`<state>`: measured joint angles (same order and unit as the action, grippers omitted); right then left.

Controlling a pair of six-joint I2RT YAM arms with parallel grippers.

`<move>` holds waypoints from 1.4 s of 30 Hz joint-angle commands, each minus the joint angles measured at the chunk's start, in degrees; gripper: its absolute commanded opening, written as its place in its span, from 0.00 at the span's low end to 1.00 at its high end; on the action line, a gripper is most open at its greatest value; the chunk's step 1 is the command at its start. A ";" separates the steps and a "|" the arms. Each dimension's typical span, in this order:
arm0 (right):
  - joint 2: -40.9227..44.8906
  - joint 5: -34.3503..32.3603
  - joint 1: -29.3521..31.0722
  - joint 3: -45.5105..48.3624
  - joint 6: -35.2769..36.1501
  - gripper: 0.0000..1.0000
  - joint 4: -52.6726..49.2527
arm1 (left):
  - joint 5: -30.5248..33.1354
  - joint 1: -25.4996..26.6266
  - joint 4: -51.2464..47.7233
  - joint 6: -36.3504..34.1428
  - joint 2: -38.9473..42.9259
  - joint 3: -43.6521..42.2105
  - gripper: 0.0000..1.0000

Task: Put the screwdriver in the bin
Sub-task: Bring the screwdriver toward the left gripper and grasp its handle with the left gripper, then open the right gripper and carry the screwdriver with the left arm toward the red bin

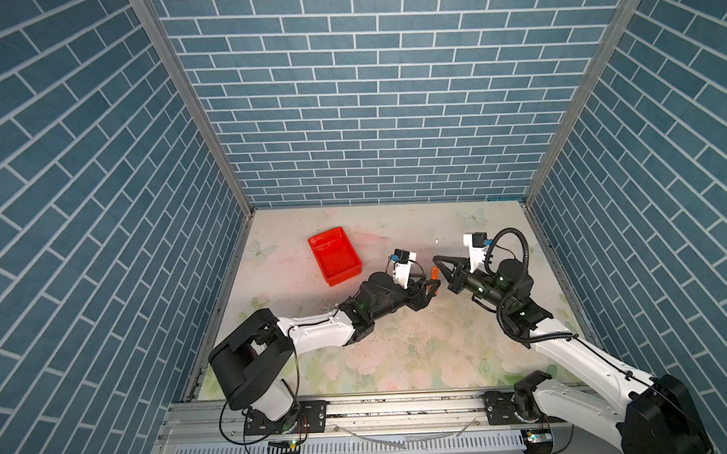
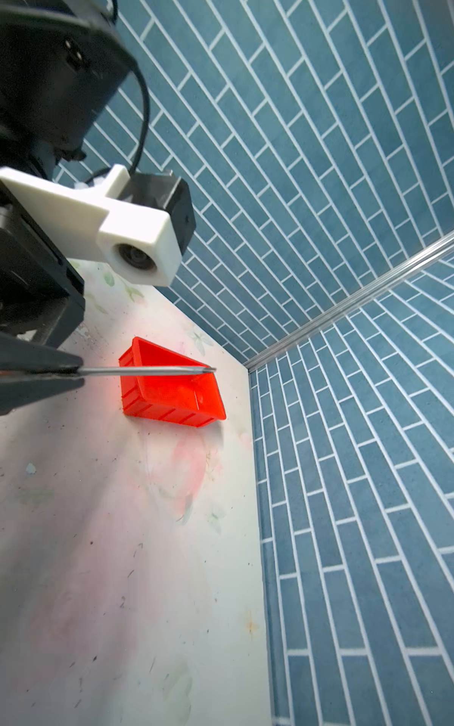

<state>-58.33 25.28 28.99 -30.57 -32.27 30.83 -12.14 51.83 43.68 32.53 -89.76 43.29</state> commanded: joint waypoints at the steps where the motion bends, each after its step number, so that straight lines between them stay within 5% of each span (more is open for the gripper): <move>1: -0.42 3.60 0.27 1.06 -1.74 0.00 4.26 | -2.26 -0.65 2.49 0.17 -0.83 1.19 0.53; 14: -0.21 3.56 0.28 0.37 0.00 0.00 1.04 | -2.81 -0.62 1.75 -0.94 0.33 0.48 0.01; 19: -0.14 3.57 0.27 -0.46 0.18 0.00 -0.22 | -1.86 -0.61 1.50 -2.07 1.06 0.05 0.00; 26: 0.08 3.68 0.25 -1.01 4.17 0.53 -2.76 | 2.57 -1.93 1.08 -1.51 2.32 -1.25 0.00; 35: -1.37 5.22 0.93 -4.69 12.14 0.83 -10.16 | 12.71 -6.61 -11.40 -1.21 8.56 -3.12 0.00; 42: -7.11 3.18 3.81 -8.23 21.22 0.96 -14.16 | 20.63 -10.87 -26.73 -0.72 10.26 -0.51 0.00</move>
<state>-63.59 29.12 31.31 -35.29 -18.06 19.20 3.29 42.39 26.44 31.70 -80.03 40.99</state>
